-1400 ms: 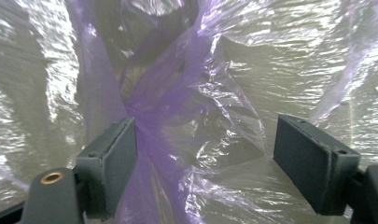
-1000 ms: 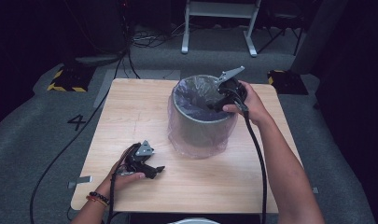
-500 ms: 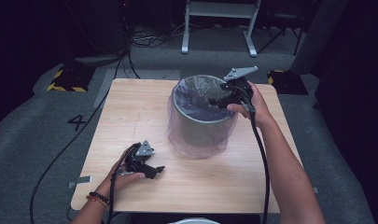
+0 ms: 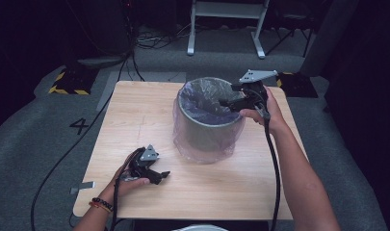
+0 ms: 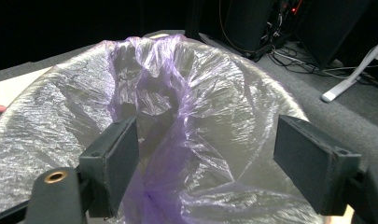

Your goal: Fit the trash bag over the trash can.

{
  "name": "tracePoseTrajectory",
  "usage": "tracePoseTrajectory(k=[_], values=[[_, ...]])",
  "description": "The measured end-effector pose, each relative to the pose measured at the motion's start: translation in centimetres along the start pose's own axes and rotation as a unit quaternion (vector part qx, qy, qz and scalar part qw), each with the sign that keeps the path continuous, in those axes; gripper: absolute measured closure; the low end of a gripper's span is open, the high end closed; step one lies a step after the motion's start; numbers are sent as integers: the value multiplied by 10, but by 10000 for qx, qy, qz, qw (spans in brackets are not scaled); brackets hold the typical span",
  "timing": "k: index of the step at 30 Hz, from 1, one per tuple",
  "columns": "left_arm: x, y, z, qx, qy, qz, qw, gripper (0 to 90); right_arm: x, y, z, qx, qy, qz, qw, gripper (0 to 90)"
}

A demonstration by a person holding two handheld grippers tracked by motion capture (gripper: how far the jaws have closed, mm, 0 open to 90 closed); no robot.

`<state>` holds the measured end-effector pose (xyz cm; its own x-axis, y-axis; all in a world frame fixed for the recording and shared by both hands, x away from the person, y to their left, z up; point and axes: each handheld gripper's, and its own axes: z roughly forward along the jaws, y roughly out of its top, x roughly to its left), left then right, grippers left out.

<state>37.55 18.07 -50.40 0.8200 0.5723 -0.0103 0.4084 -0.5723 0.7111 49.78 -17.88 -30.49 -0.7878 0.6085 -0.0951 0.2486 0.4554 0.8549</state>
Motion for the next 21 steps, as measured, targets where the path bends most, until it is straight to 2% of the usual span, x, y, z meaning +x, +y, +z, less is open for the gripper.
tracePoseTrajectory(k=[4, 12, 21], values=[[0, 0, 0, -2, -4, -3, 10000, 142, 1, -1, -9, -117, -49, -22, 9999, 223], [0, 0, 0, 0, -3, 0, 10000, 142, 2, 2, -23, -96, -265, -210, 9994, 206], [0, 0, 0, 0, -3, -2, 10000, 142, 6, -1, -31, -69, -269, -228, 9994, 204]])
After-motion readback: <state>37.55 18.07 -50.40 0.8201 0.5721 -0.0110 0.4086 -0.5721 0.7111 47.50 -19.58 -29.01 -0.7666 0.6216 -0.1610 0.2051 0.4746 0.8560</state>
